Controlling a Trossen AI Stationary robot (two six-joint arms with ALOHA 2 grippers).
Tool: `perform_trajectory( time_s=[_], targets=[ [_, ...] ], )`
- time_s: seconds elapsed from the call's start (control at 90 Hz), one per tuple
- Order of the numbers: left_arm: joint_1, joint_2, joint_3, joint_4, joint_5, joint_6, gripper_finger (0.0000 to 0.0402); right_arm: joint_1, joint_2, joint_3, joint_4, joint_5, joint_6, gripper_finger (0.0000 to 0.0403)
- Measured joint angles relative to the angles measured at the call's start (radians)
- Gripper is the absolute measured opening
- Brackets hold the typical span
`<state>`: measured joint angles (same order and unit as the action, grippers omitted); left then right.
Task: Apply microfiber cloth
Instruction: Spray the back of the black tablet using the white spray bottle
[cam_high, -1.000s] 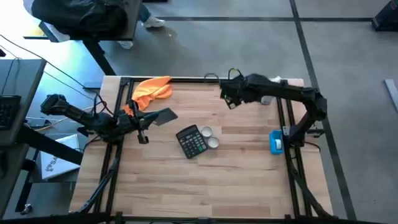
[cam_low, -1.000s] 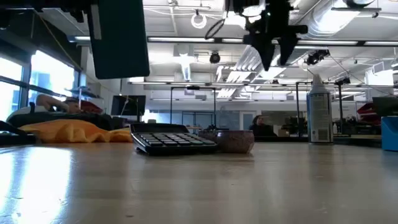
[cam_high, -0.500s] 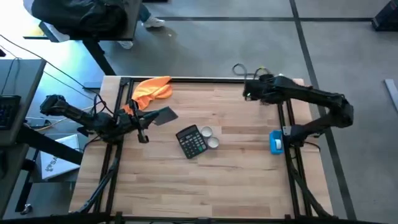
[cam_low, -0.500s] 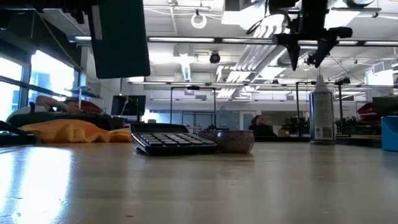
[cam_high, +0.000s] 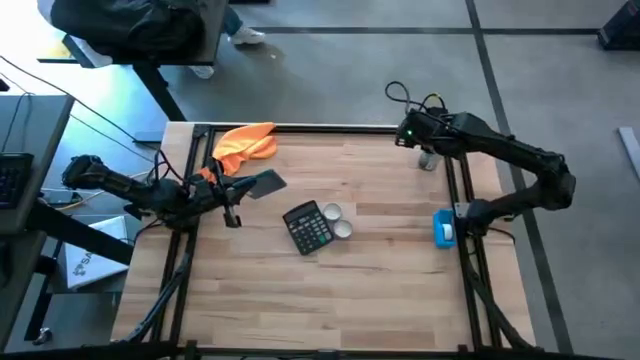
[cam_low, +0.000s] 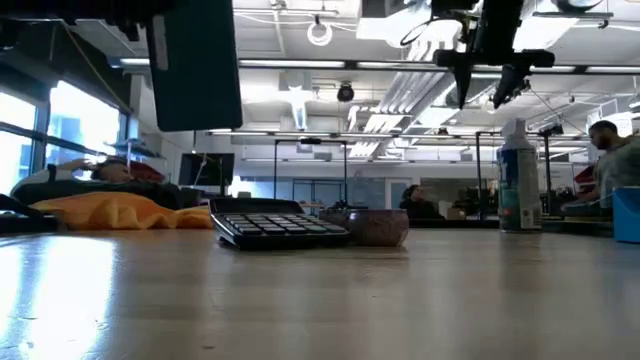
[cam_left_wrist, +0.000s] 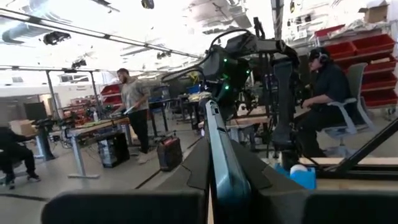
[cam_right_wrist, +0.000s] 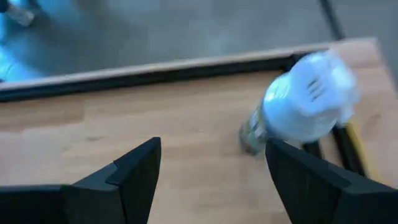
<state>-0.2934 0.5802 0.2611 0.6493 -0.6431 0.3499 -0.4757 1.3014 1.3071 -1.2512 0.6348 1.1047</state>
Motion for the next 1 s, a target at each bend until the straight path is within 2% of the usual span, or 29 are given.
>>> perform_trajectory(
  time_s=[0.156,0.556,0.622,0.811,1.0],
  targets=[
    [0.001,0.000,0.000,-0.001,0.015,-0.009,0.0012,-0.063,0.001,0.001,0.000,0.054,-0.106,0.0259],
    [0.001,0.000,0.000,-0.002,0.030,-0.025,0.0012,-0.262,0.006,0.001,0.014,0.007,-0.367,0.0259],
    [0.001,0.000,0.000,-0.001,0.030,-0.025,0.0012,-0.287,0.006,0.001,0.010,-0.014,-0.394,0.0259],
    [0.001,0.000,0.000,-0.001,0.030,-0.025,0.0012,-0.367,0.014,-0.019,0.003,-0.155,-0.405,0.0259],
    [0.001,0.000,0.000,-0.001,0.030,-0.025,0.0012,-0.384,0.014,-0.072,0.020,-0.186,-0.401,0.0236]
  ],
)
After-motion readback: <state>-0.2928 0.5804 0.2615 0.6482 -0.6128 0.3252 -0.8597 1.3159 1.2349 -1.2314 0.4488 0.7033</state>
